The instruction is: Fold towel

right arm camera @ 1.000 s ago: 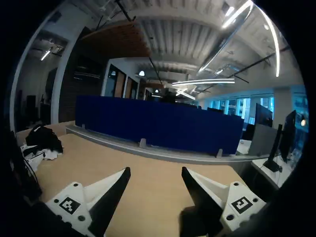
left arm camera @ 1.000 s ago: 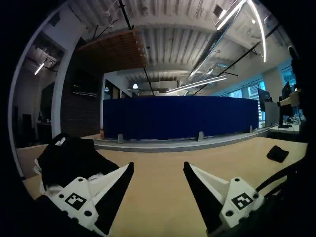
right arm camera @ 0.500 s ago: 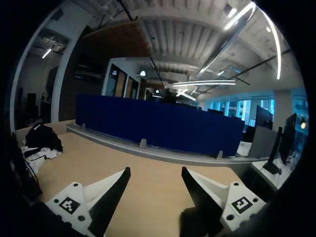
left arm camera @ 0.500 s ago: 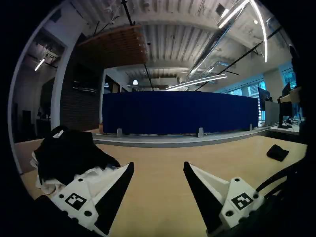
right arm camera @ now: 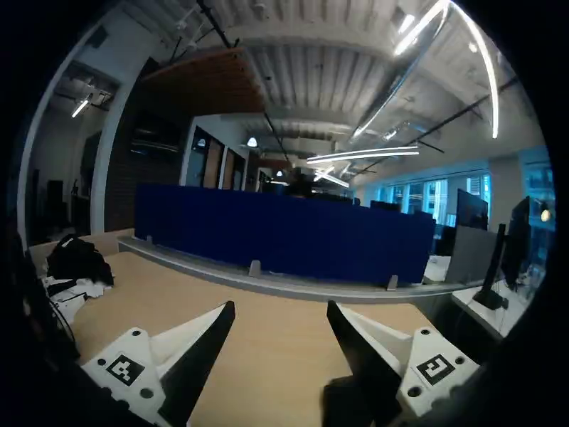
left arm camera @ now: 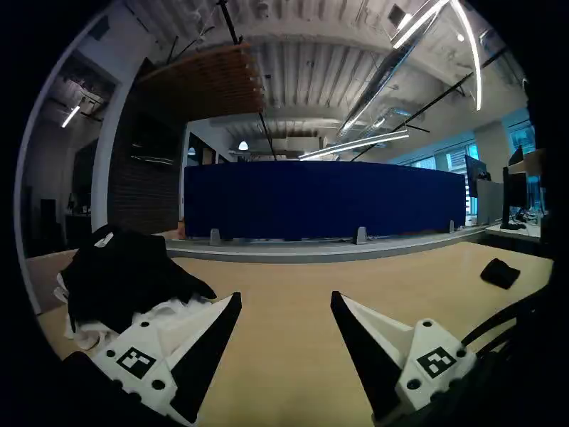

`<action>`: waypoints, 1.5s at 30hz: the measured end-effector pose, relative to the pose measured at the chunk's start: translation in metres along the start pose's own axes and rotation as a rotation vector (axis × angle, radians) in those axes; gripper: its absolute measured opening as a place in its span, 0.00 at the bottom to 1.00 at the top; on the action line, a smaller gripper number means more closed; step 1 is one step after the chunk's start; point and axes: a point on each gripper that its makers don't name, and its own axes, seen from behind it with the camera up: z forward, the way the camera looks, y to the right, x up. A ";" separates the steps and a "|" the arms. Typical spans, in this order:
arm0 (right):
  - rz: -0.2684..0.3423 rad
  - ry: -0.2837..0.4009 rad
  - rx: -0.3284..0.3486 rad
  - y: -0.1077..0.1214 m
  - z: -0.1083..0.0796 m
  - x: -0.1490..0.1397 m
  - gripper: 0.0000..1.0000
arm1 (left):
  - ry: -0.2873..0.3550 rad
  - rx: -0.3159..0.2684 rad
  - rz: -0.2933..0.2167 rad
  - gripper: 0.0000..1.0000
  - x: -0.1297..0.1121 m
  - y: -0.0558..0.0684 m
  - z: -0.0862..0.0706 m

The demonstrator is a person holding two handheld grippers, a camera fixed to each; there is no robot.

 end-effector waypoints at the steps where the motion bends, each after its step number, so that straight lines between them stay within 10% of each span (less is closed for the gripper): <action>1: 0.005 0.008 -0.002 0.002 -0.001 0.001 1.00 | 0.000 0.000 0.000 0.93 0.000 0.000 0.000; 18: 0.084 0.089 -0.059 0.033 -0.011 -0.013 1.00 | 0.000 0.000 0.000 0.93 0.000 0.000 0.000; 45: 0.190 0.077 -0.115 0.064 -0.012 -0.120 1.00 | 0.000 0.000 0.000 0.93 0.000 0.001 0.001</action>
